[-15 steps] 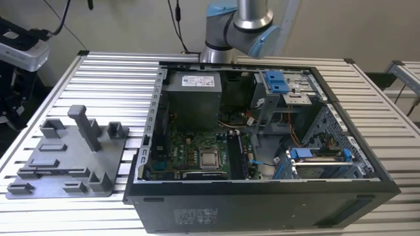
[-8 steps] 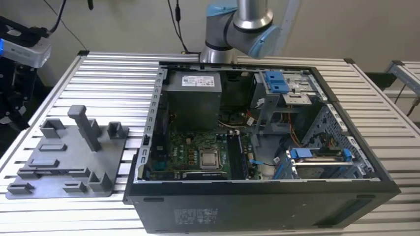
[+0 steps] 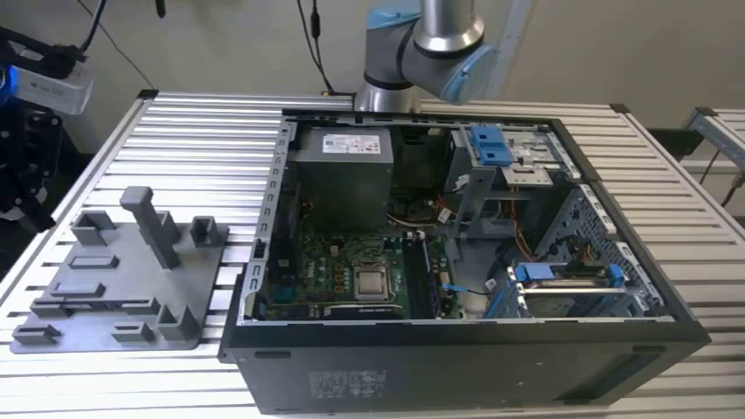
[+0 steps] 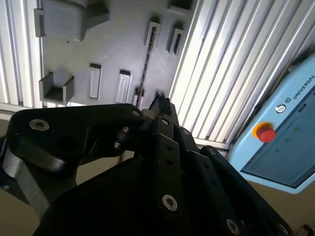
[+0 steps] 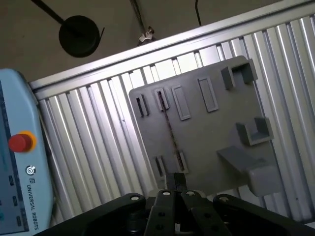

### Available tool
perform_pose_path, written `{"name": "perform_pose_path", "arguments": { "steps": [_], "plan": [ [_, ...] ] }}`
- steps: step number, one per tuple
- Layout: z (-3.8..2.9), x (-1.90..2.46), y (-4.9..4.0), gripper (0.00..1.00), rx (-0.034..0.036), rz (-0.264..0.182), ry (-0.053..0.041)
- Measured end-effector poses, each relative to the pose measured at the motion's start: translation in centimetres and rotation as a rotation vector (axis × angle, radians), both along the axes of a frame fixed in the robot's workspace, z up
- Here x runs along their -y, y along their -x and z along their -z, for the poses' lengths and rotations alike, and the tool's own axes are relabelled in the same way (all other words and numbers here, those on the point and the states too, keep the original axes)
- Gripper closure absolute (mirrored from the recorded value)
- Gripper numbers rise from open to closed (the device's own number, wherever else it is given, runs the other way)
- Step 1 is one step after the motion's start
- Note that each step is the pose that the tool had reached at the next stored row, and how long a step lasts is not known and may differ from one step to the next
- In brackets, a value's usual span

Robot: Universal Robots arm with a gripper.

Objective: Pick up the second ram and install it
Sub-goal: 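Pick up the second ram and move it above second insertion slot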

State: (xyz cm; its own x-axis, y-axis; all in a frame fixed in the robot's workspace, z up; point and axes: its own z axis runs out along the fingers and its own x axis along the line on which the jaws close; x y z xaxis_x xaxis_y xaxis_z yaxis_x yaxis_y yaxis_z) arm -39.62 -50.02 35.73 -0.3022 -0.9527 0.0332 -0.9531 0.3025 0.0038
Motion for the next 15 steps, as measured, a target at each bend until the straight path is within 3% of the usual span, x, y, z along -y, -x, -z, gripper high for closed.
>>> {"name": "perform_pose_path", "arguments": {
  "steps": [2, 4, 5, 11, 15],
  "plan": [
    [0.05, 0.01, 0.00, 0.89, 0.0002, -0.004, -0.0051],
    [0.08, 0.00, 0.00, 0.89, 0.0003, -0.005, -0.0257],
    [0.08, 0.00, 0.01, 0.89, 0.0001, -0.005, -0.0298],
    [0.08, 0.00, 0.00, 0.89, 0.0002, -0.005, -0.0302],
    [0.08, 0.00, 0.00, 0.76, 0.0002, -0.005, -0.0304]
  ]
}}
